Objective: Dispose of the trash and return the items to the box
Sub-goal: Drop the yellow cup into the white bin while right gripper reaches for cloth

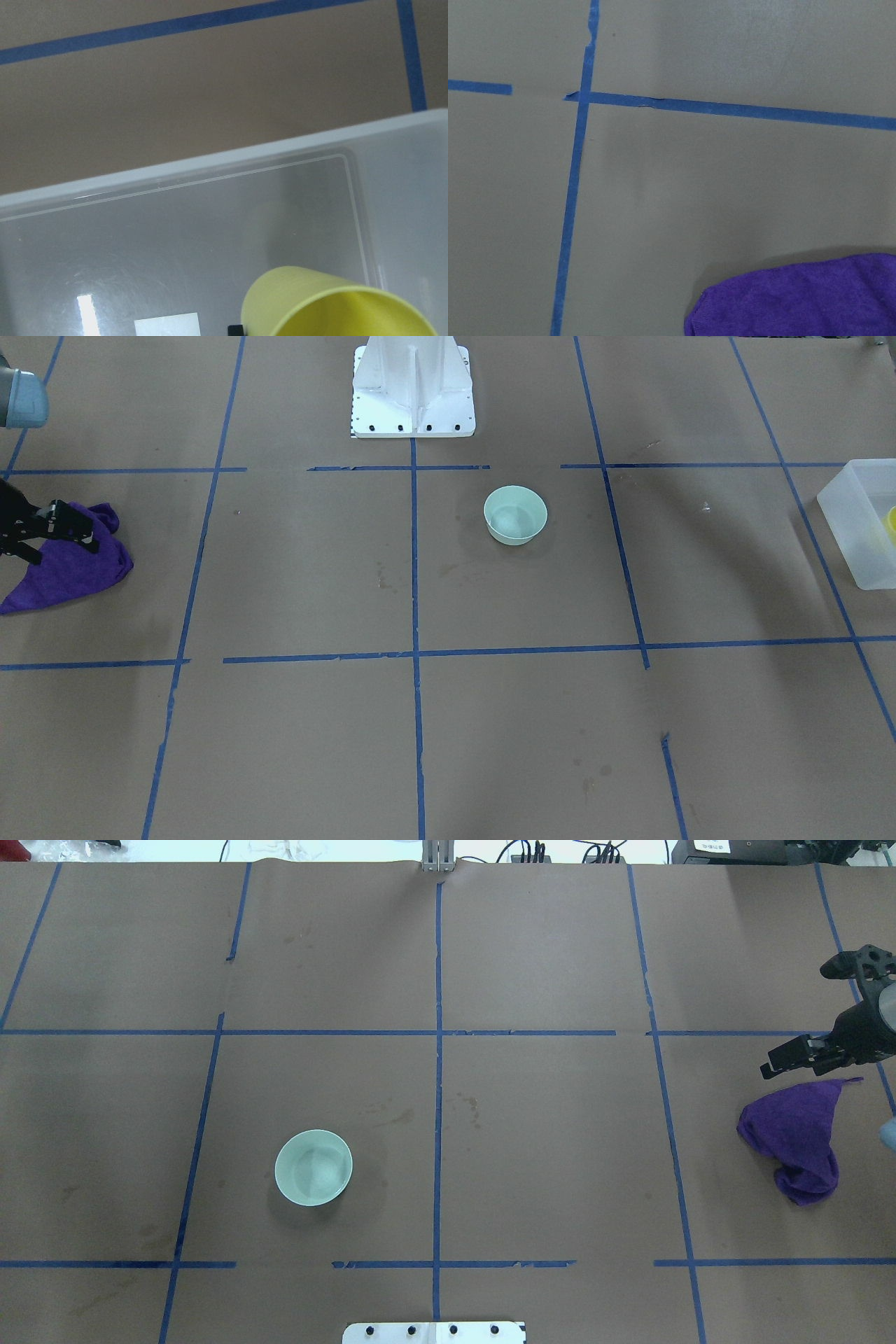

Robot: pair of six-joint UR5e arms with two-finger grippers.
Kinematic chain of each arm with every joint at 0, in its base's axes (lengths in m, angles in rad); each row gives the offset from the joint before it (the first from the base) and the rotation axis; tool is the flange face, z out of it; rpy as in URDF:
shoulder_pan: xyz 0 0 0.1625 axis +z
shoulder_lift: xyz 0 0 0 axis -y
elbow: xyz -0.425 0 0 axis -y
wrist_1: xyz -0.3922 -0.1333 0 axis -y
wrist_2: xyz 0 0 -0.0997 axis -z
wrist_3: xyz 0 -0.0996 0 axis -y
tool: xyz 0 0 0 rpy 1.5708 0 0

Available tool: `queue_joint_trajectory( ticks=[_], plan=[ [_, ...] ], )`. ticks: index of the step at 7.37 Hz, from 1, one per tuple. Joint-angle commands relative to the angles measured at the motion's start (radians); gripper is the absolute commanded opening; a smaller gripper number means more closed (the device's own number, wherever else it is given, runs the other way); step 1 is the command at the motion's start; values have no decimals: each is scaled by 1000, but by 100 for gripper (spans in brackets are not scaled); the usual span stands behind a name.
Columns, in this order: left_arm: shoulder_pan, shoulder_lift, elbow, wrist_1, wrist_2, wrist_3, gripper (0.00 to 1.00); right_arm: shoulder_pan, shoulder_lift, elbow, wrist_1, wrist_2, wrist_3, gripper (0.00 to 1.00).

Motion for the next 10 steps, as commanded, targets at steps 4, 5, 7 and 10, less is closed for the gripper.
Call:
queue_joint_trajectory(
  ticks=[4, 5, 7, 10],
  plan=[
    [-1, -17, -151, 16, -4, -8, 73, -71, -149, -2, -1, -102, 2, 100],
    [-1, -17, -221, 22, -6, -8, 82, -80, -160, -5, -1, -102, 8, 100],
    [-1, -60, -373, 126, -4, -179, 88, -110, -158, -24, 1, -100, 64, 90],
    [103, -124, -453, 117, -29, -469, 91, -111, -146, -37, 1, -95, 77, 0]
  ],
)
